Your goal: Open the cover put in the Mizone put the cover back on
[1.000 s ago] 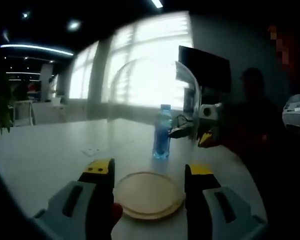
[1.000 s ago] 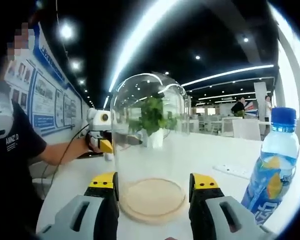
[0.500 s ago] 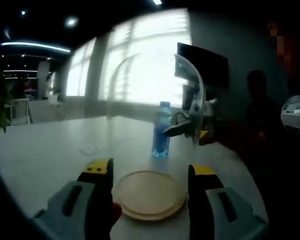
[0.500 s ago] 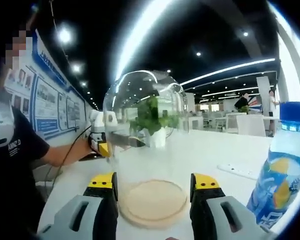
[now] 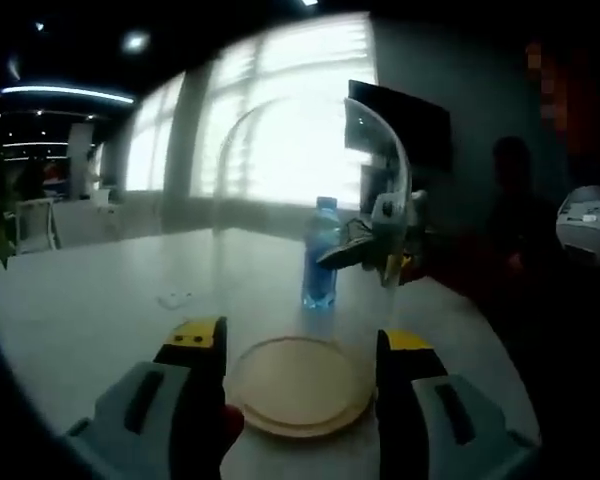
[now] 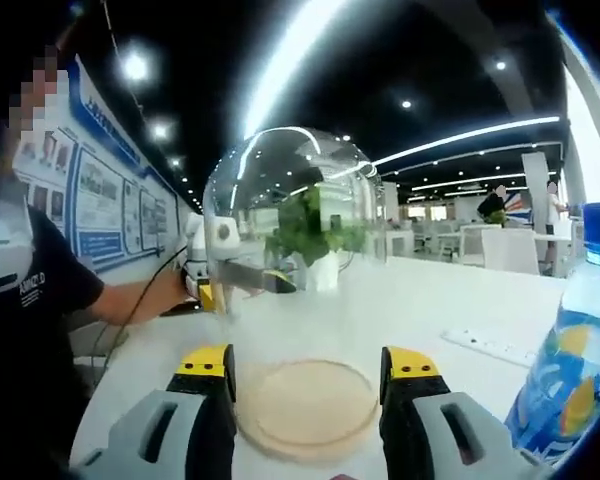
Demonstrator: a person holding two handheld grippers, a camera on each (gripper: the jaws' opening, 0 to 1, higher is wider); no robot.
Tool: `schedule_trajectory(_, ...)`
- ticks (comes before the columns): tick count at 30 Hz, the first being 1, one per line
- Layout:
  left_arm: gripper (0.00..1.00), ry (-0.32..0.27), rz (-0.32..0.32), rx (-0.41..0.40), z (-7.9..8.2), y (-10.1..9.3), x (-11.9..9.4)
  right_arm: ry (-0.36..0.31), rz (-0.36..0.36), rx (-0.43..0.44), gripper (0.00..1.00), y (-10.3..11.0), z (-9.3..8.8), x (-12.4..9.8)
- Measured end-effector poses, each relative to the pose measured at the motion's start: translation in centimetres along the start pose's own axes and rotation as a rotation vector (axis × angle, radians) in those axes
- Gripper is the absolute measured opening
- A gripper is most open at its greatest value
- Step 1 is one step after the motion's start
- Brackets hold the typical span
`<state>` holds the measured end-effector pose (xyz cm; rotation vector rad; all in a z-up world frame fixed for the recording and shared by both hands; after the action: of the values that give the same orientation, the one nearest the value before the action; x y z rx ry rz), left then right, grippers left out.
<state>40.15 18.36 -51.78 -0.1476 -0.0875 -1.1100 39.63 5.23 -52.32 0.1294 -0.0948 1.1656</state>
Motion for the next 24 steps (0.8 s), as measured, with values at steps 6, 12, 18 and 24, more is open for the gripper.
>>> schedule_trajectory(6,0.54,-0.005,-0.011,0.0,-0.2,0.0,0.3,0.017,0.015,-0.008,0.51,0.1,-0.1,-0.1)
schedule_trajectory(12,0.56,-0.038,-0.002,0.001,0.7,-0.1,0.6,0.02,0.04,-0.004,0.51,0.1,0.2,0.9)
schedule_trajectory(18,0.59,-0.038,0.001,0.0,0.9,-0.2,1.0,0.024,0.067,-0.008,0.56,0.3,0.3,1.6)
schedule_trajectory(24,0.6,-0.057,0.006,0.063,0.9,-0.2,1.4,0.028,0.106,0.023,0.64,0.0,0.0,2.4)
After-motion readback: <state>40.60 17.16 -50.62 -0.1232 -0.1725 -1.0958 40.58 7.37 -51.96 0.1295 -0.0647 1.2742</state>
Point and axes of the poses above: the point that each gripper's makers call its tool centre point, and the gripper's own axes: x roughly forward along the fingers, y roughly to its left, z roughly out of its top, the point moved 1 cm from there along -x, roughly backward along the fingers, and after that the axes turned 14 degrees about -y, right-handed, at the moved point
